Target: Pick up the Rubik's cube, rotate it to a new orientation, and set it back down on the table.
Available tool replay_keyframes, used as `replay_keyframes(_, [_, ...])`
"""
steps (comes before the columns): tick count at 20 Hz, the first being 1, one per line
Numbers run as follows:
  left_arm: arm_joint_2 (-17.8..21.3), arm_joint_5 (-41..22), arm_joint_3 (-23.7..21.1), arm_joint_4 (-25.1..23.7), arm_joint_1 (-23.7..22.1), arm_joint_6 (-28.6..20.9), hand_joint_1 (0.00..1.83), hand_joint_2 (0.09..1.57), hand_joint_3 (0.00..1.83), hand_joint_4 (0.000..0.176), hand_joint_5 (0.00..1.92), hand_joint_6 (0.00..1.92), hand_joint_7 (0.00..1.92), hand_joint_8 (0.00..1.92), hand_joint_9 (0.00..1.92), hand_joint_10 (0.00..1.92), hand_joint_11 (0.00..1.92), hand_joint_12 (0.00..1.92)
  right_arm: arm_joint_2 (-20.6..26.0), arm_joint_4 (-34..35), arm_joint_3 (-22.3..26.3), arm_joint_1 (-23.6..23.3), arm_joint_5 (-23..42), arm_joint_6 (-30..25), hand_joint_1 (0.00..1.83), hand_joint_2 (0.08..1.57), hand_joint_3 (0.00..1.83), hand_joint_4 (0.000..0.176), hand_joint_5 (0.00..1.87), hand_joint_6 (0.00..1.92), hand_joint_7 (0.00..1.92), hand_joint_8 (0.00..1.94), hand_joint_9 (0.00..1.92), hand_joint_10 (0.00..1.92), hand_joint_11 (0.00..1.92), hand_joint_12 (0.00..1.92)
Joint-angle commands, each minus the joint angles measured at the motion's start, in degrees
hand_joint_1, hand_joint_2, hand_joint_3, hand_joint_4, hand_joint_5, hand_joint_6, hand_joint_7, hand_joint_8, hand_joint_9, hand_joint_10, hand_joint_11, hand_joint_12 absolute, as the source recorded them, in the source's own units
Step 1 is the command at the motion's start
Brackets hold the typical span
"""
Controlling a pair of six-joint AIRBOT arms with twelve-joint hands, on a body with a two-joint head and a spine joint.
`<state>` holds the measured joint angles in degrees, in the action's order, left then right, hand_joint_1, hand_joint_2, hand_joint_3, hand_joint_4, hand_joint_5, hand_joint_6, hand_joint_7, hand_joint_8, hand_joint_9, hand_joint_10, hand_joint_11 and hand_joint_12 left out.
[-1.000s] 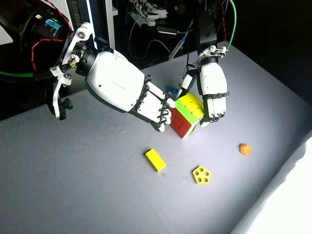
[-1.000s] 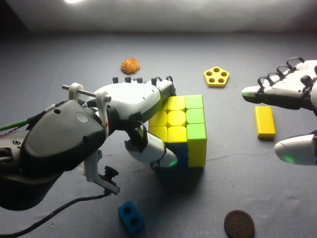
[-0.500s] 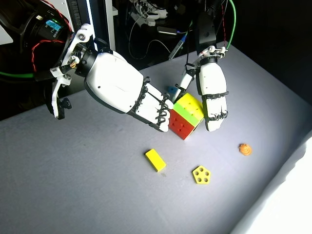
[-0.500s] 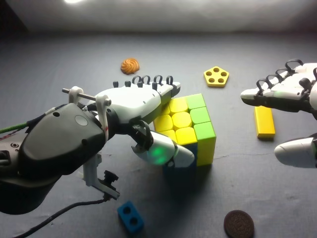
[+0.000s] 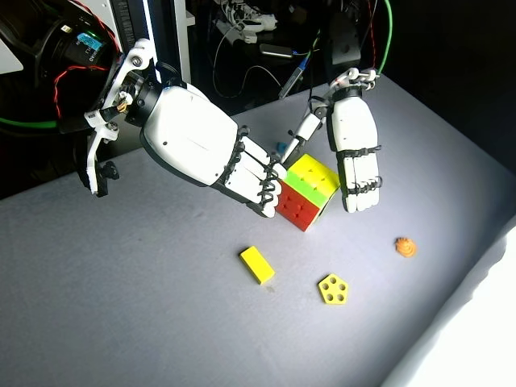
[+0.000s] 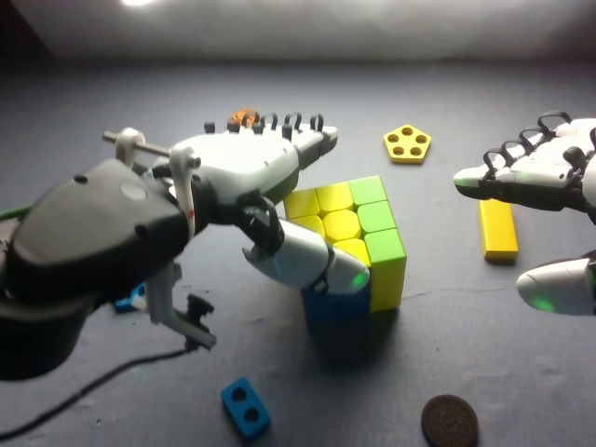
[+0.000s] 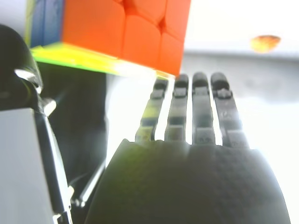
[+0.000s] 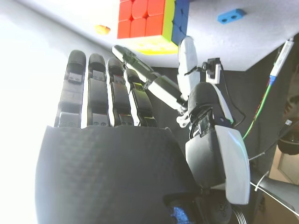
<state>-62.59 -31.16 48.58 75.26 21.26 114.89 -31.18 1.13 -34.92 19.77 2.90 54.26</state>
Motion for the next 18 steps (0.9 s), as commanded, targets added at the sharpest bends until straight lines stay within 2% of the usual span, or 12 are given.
replay_keyframes(1, [0.79, -0.53, -0.31, -1.46, -1.72, 1.89, 0.54, 0.88, 0.00, 0.010, 0.00, 0.00, 0.00, 0.00, 0.00, 0.00, 0.00, 0.00, 0.23, 0.38, 0.20, -0.82, 5.72, -0.29, 0.04, 1.31, 0.00, 0.000, 0.00, 0.00, 0.09, 0.00, 0.08, 0.00, 0.00, 0.22])
replay_keyframes(4, [2.46, 2.28, -0.96, 1.23, -5.35, 7.41, 0.50, 0.93, 0.01, 0.000, 0.00, 0.00, 0.00, 0.00, 0.02, 0.01, 0.07, 0.04, 0.24, 0.38, 0.20, -0.81, 5.71, -0.29, 0.00, 1.31, 0.00, 0.000, 0.02, 0.00, 0.11, 0.00, 0.09, 0.00, 0.00, 0.24])
replay_keyframes(6, [3.72, 3.67, -1.63, 3.98, -7.48, 11.85, 0.43, 1.01, 0.00, 0.000, 0.03, 0.01, 0.18, 0.02, 0.24, 0.04, 0.00, 0.87, 0.24, 0.38, 0.20, -0.81, 5.71, -0.28, 0.00, 1.31, 0.00, 0.000, 0.03, 0.01, 0.14, 0.01, 0.11, 0.01, 0.00, 0.18])
replay_keyframes(8, [5.07, 5.40, -1.96, 4.87, -9.18, 14.24, 0.42, 1.07, 0.00, 0.000, 0.24, 0.04, 0.42, 0.04, 0.43, 0.11, 0.00, 1.24, 0.27, 0.38, 0.20, -0.80, 5.71, -0.28, 0.01, 1.31, 0.00, 0.000, 0.11, 0.03, 0.32, 0.04, 0.32, 0.12, 0.00, 0.98])
replay_keyframes(9, [5.61, 6.40, -2.04, 6.25, -9.83, 16.12, 0.38, 1.12, 0.00, 0.000, 0.36, 0.04, 0.52, 0.04, 0.48, 0.17, 0.00, 1.34, 0.28, 0.38, 0.20, -0.80, 5.71, -0.28, 0.06, 1.29, 0.00, 0.000, 0.23, 0.07, 0.46, 0.04, 0.42, 0.43, 0.00, 1.31])
replay_keyframes(10, [6.70, 7.84, -2.19, 8.10, -10.86, 18.83, 0.36, 1.16, 0.00, 0.000, 0.43, 0.03, 0.59, 0.03, 0.48, 0.32, 0.00, 1.43, 0.29, 0.38, 0.20, -0.82, 5.72, -0.28, 0.06, 1.29, 0.00, 0.000, 0.29, 0.09, 0.54, 0.05, 0.40, 0.70, 0.00, 1.47])
replay_keyframes(11, [7.41, 8.87, -2.25, 8.82, -11.41, 20.00, 0.32, 1.21, 0.00, 0.000, 0.52, 0.03, 0.69, 0.07, 0.47, 0.67, 0.09, 1.52, 0.29, 0.38, 0.20, -0.82, 5.73, -0.29, 0.08, 1.29, 0.00, 0.000, 0.38, 0.14, 0.63, 0.10, 0.39, 0.99, 0.04, 1.63])
replay_keyframes(12, [8.10, 9.99, -2.25, 9.05, -11.87, 20.61, 0.28, 1.26, 0.01, 0.000, 0.64, 0.07, 0.71, 0.37, 0.46, 1.04, 0.17, 1.62, 0.29, 0.38, 0.20, -0.82, 5.73, -0.29, 0.10, 1.28, 0.00, 0.000, 0.42, 0.36, 0.67, 0.39, 0.43, 1.24, 0.12, 1.72])
replay_keyframes(13, [8.80, 10.95, -2.26, 9.05, -12.29, 20.97, 0.28, 1.29, 0.00, 0.000, 0.75, 0.14, 0.68, 0.76, 0.49, 1.26, 0.23, 1.68, 0.29, 0.38, 0.20, -0.81, 5.72, -0.28, 0.15, 1.28, 0.00, 0.000, 0.44, 0.69, 0.62, 0.87, 0.46, 1.48, 0.21, 1.88])
replay_keyframes(14, [9.56, 12.27, -2.18, 9.05, -13.01, 21.91, 0.29, 1.30, 0.00, 0.000, 0.79, 0.24, 0.64, 1.02, 0.51, 1.35, 0.28, 1.69, 0.30, 0.38, 0.20, -0.81, 5.72, -0.28, 0.16, 1.28, 0.00, 0.000, 0.44, 0.92, 0.61, 1.12, 0.50, 1.58, 0.27, 1.91])
replay_keyframes(16, [10.08, 12.88, -2.10, 9.00, -13.99, 22.91, 0.26, 1.33, 0.00, 0.000, 0.74, 0.70, 0.65, 1.31, 0.57, 1.51, 0.37, 1.79, 0.30, 0.38, 0.20, -0.76, 5.72, -0.28, 0.16, 1.29, 0.00, 0.000, 0.48, 1.21, 0.64, 1.40, 0.53, 1.67, 0.35, 1.92])
replay_keyframes(18, [10.09, 12.93, -2.06, 8.32, -14.70, 22.93, 0.27, 1.34, 0.00, 0.000, 0.71, 0.94, 0.71, 1.35, 0.62, 1.57, 0.38, 1.87, 0.29, 0.38, 0.22, -0.73, 5.74, -0.28, 0.16, 1.29, 0.00, 0.000, 0.44, 1.42, 0.65, 1.49, 0.54, 1.69, 0.38, 1.92])
